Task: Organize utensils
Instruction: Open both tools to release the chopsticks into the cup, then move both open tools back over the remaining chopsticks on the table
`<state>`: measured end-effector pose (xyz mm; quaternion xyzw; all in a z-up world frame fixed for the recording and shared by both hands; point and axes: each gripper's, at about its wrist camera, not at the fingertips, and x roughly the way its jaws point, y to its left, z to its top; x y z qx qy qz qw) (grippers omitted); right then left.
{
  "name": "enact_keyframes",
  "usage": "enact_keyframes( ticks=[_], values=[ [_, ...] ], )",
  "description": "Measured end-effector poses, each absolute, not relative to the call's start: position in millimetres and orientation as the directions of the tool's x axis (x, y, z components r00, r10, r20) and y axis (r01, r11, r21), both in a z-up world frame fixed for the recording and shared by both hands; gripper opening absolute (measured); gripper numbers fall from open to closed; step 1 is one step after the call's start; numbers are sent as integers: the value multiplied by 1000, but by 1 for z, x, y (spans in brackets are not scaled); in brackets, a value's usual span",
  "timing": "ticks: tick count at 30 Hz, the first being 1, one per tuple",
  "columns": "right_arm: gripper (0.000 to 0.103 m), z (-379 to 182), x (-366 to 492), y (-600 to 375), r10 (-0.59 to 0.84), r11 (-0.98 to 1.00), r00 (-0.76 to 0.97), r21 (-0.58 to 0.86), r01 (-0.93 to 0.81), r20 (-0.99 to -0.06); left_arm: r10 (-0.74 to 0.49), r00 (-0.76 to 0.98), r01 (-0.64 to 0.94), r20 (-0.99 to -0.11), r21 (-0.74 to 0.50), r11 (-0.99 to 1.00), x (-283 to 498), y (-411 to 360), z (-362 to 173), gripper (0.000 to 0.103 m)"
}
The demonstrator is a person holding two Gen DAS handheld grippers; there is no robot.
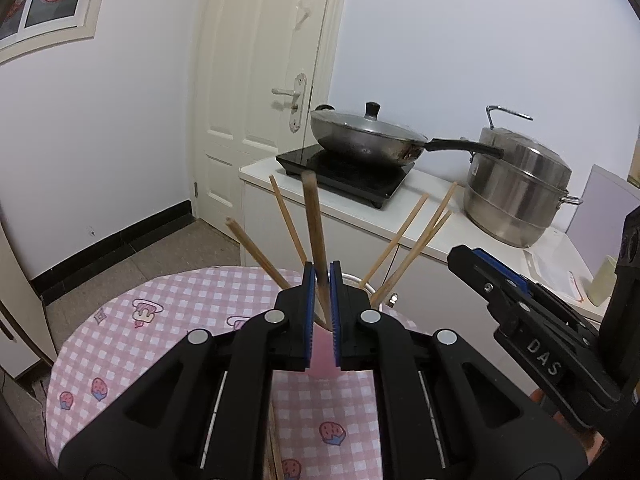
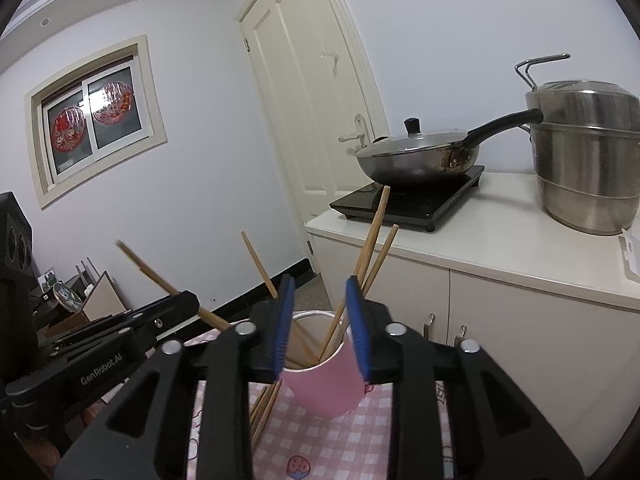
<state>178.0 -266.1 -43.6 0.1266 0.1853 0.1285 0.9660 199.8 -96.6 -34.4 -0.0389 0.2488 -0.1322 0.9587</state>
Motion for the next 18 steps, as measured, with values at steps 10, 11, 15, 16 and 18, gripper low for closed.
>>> enact_keyframes(
  ticks=[10,11,15,16,18],
  values=[
    [35,-25,141,-269,299,931,908,297,-211,-292,-270,870,231,-412,-142,963,162,-83,-14,62],
    [35,-24,137,-269,299,931,909,297,-212,-290,-262,878,224,-401,-140,965,157,-81,-12,62],
    [37,-20,121,-268,302,929,912,302,-215,-279,-246,891,214,-381,-124,969,136,-73,-4,62],
    [38,-20,117,-268,304,928,912,304,-217,-277,-243,894,211,-377,-126,969,132,-71,-2,62],
    [38,-18,110,-266,306,927,912,303,-221,-272,-234,899,202,-369,-125,971,119,-64,0,62]
  ],
)
